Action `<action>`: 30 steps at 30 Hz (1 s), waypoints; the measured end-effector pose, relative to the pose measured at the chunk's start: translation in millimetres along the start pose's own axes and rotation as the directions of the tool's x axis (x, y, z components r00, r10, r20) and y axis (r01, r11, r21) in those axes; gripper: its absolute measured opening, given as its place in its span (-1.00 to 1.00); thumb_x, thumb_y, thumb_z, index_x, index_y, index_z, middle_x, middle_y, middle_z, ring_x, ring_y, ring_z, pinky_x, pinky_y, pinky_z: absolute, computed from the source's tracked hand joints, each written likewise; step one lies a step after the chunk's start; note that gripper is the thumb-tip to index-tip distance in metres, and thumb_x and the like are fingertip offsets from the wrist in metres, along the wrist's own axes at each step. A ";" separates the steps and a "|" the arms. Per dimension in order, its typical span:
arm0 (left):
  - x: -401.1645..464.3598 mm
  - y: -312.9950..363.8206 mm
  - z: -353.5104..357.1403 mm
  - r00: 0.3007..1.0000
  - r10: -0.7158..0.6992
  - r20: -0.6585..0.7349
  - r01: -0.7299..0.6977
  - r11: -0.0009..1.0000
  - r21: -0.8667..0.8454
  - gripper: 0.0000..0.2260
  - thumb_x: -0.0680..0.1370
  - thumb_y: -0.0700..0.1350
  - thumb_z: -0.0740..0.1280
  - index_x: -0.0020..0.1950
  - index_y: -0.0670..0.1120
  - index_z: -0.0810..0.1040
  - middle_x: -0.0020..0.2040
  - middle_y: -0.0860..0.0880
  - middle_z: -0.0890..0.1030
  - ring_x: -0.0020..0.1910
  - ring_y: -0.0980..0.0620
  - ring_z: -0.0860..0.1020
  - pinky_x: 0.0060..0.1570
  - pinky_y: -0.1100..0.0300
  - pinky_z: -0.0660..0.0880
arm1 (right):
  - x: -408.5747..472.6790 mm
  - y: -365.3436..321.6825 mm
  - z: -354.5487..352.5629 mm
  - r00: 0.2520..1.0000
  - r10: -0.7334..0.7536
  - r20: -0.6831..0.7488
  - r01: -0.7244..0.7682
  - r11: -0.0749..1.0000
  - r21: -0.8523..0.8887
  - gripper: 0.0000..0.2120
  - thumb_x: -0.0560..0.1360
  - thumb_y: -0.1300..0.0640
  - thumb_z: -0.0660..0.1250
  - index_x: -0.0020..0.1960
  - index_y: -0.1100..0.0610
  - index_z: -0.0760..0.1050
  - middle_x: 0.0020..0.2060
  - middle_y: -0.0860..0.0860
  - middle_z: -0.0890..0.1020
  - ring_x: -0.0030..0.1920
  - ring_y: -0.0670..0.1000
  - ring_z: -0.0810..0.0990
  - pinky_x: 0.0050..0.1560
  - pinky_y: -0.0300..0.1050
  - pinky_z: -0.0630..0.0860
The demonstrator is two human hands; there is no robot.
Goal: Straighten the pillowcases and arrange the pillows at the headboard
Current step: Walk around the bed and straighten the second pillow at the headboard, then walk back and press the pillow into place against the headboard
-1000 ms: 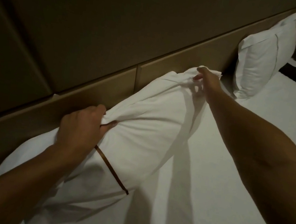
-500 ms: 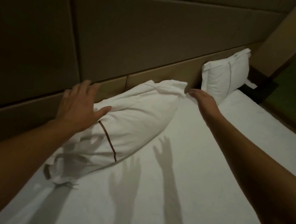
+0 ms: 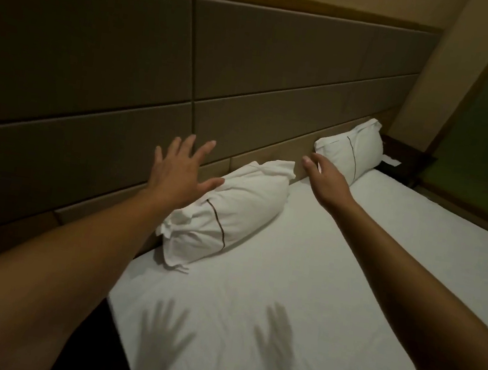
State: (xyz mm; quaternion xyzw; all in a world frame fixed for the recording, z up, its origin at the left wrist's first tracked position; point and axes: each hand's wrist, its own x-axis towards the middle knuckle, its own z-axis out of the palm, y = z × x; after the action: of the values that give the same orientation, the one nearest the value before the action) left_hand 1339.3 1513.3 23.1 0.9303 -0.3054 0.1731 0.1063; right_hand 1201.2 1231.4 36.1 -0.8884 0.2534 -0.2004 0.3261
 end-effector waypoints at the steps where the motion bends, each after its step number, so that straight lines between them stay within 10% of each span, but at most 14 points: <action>1: -12.3 4.1 -16.4 1.000 0.012 -0.001 -0.012 1.000 0.000 -0.22 0.43 0.53 0.10 0.56 0.28 -0.05 0.62 -0.06 0.08 0.59 -0.17 0.03 0.48 -0.31 0.02 | -25.3 -7.3 -11.9 1.000 -0.011 -0.023 0.010 1.000 -0.016 -0.35 0.61 -0.35 0.04 0.57 0.00 0.25 0.54 0.04 0.35 0.51 0.14 0.35 0.43 0.16 0.33; 16: -237.8 186.7 -171.1 0.905 0.418 -0.079 -0.424 0.870 -0.253 -0.26 0.46 0.50 0.08 0.55 0.18 0.16 0.62 -0.05 0.10 0.60 -0.14 0.02 0.48 -0.33 -0.01 | -413.8 -23.5 -219.8 0.917 0.093 -0.388 -0.266 0.867 -0.421 -0.24 0.54 -0.43 0.08 0.62 -0.08 0.08 0.62 0.09 0.14 0.60 0.18 0.12 0.48 0.27 0.24; 30: -570.2 608.2 -261.2 0.596 0.751 -0.284 -0.705 0.320 -0.633 -0.32 0.51 0.42 0.16 0.52 0.07 0.26 0.56 -0.07 0.27 0.55 -0.11 0.19 0.46 -0.21 0.19 | -891.4 123.5 -486.9 0.544 0.446 -0.711 -0.787 0.566 -0.246 -0.21 0.55 -0.37 0.17 0.64 -0.04 0.02 0.64 0.07 0.05 0.62 0.18 0.03 0.55 0.21 0.11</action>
State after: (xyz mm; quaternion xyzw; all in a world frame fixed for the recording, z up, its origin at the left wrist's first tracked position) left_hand 474.5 1414.5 98.1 0.5842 -0.7328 0.0457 0.3460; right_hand 202.6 1435.3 126.1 -0.6768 0.6949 -0.2423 0.0183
